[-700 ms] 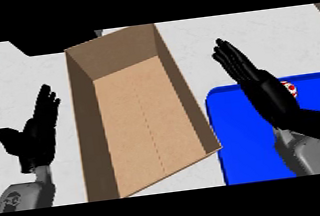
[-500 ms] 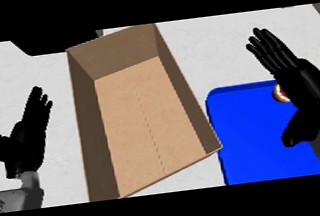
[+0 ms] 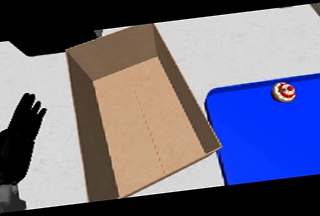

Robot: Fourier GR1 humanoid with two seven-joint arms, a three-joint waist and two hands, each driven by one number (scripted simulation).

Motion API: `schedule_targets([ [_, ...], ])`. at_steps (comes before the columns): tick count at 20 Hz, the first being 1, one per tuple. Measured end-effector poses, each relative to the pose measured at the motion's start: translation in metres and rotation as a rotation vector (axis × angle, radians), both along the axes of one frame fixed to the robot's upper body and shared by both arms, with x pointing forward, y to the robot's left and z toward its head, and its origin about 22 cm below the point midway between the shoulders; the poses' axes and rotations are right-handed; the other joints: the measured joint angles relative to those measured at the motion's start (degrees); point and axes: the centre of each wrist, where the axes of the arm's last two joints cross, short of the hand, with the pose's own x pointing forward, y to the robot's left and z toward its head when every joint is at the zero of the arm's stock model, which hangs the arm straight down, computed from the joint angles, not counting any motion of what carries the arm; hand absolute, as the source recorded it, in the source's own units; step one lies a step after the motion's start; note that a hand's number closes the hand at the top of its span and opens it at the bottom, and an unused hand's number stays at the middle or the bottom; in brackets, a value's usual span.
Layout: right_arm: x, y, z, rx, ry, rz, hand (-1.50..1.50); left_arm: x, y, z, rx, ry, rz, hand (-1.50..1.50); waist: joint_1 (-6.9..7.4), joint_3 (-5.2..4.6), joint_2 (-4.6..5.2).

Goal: Pick the cupcake from the tray and place it in the cardboard box

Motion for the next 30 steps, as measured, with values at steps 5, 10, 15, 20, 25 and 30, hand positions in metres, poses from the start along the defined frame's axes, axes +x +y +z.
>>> schedule_targets([
  [5, -0.017, -0.03, 0.019, -0.21, -0.013, 0.045, -1.5, -0.001, 0.004, 0.005, -0.011, 0.01, -0.016, 0.0, -0.05, -0.15, -0.08],
  [10, -0.025, -0.039, 0.059, -0.586, 0.144, 0.014, -1.5, -0.002, 0.012, 0.008, -0.007, 0.013, -0.01, 0.0, -0.07, -0.35, -0.16],
  [15, -0.019, -0.015, 0.081, -0.864, 0.303, -0.024, -1.5, -0.001, 0.014, 0.013, -0.01, 0.013, -0.019, 0.0, 0.45, -0.39, -0.12],
  [20, -0.007, 0.023, 0.086, -1.007, 0.46, -0.023, -1.5, 0.0, 0.013, 0.013, -0.009, 0.011, -0.029, 0.0, 0.87, -0.35, -0.01],
  [25, 0.008, 0.044, 0.078, -1.049, 0.601, -0.004, -1.5, 0.001, 0.008, 0.016, -0.007, 0.007, -0.031, 0.0, 0.89, -0.28, 0.0],
  [30, 0.015, 0.051, 0.076, -1.073, 0.692, 0.006, -1.5, 0.0, 0.01, 0.015, -0.015, 0.014, -0.03, 0.0, 0.57, -0.25, -0.04],
])
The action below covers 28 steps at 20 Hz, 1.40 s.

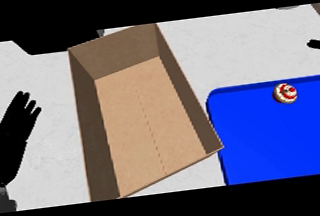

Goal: Pick the cupcake from the tray and place it in the cardboard box

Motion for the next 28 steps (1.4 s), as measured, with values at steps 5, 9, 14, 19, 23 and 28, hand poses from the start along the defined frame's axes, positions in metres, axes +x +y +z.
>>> schedule_targets([
  [5, 0.005, 0.0, -0.013, -0.029, 0.046, -0.01, -1.5, -0.005, 0.002, -0.003, 0.001, -0.002, 0.0, 0.0, -0.11, 0.03, -0.01],
  [9, 0.008, 0.004, -0.017, -0.046, 0.065, -0.012, -1.5, -0.003, 0.003, -0.001, -0.001, 0.001, 0.001, 0.0, -0.2, 0.03, -0.02],
  [14, 0.013, 0.007, -0.025, -0.035, 0.055, 0.002, -1.5, -0.006, 0.003, 0.003, -0.001, -0.005, 0.002, 0.0, -0.19, 0.04, -0.04],
  [19, 0.012, 0.009, -0.029, -0.026, 0.022, 0.023, -1.5, -0.005, -0.003, 0.003, -0.002, 0.002, 0.006, 0.0, -0.27, 0.02, -0.05],
  [23, 0.014, 0.018, -0.03, -0.06, 0.012, 0.031, -1.5, -0.001, 0.0, -0.007, 0.001, 0.0, 0.001, 0.0, -0.33, 0.01, -0.04],
  [28, 0.017, 0.026, -0.03, -0.085, 0.018, 0.025, -1.5, -0.002, 0.002, -0.003, 0.002, -0.004, 0.004, 0.0, -0.27, 0.02, -0.04],
])
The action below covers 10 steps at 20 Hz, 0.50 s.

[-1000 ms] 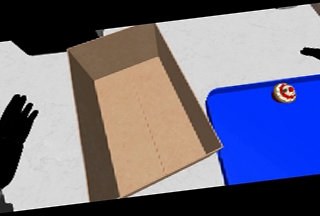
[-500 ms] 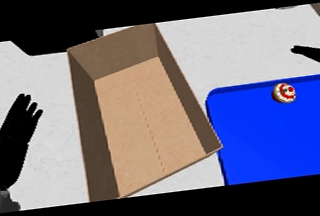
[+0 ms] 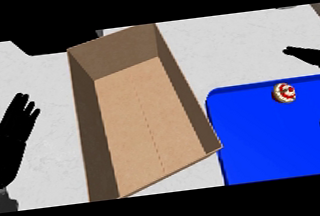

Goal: Pick the cupcake from the tray and place it in the cardboard box

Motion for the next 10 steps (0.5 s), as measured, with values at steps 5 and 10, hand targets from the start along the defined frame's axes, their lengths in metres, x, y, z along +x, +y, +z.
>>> schedule_targets([
  [5, 0.0, 0.003, -0.016, -0.025, 0.02, -0.011, -1.5, 0.003, 0.003, -0.001, -0.005, 0.0, 0.002, 0.0, -0.01, 0.0, 0.01],
  [10, 0.001, 0.01, -0.02, -0.058, 0.035, -0.028, -1.5, 0.001, 0.001, 0.007, -0.001, 0.003, 0.005, 0.0, 0.02, 0.01, 0.0],
])
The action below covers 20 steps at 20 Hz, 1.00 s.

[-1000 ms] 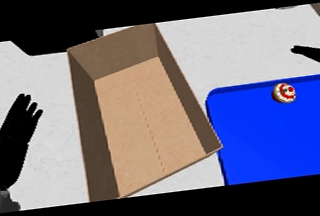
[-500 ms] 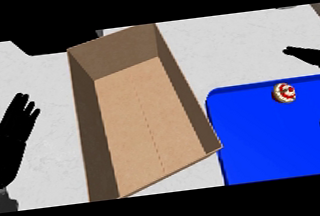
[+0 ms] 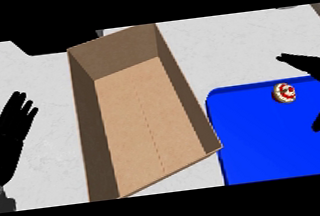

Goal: Pick the cupcake from the tray and place it in the cardboard box

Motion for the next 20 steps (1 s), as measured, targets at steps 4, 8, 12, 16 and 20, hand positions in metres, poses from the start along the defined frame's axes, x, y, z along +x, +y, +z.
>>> schedule_targets([
  [4, 0.01, -0.002, -0.014, -0.015, 0.0, -0.013, -1.5, 0.003, -0.004, -0.005, -0.003, 0.002, -0.007, 0.0, 0.06, 0.01, 0.04],
  [8, 0.013, -0.003, -0.012, -0.031, 0.013, -0.014, -1.5, 0.004, -0.003, -0.01, -0.003, -0.002, -0.005, 0.0, 0.02, -0.01, 0.03],
  [12, 0.021, 0.003, -0.019, -0.047, 0.033, -0.017, -1.5, 0.002, -0.003, -0.002, -0.004, 0.0, -0.008, 0.0, 0.08, 0.0, 0.03],
  [16, 0.02, -0.003, -0.036, -0.064, 0.054, -0.015, -1.5, 0.002, -0.002, 0.001, -0.006, 0.0, -0.01, 0.0, 0.09, 0.0, 0.03],
  [20, 0.021, -0.006, -0.047, -0.072, 0.07, -0.016, -1.5, -0.002, -0.003, 0.0, -0.007, -0.006, -0.006, 0.0, 0.08, -0.01, 0.02],
])
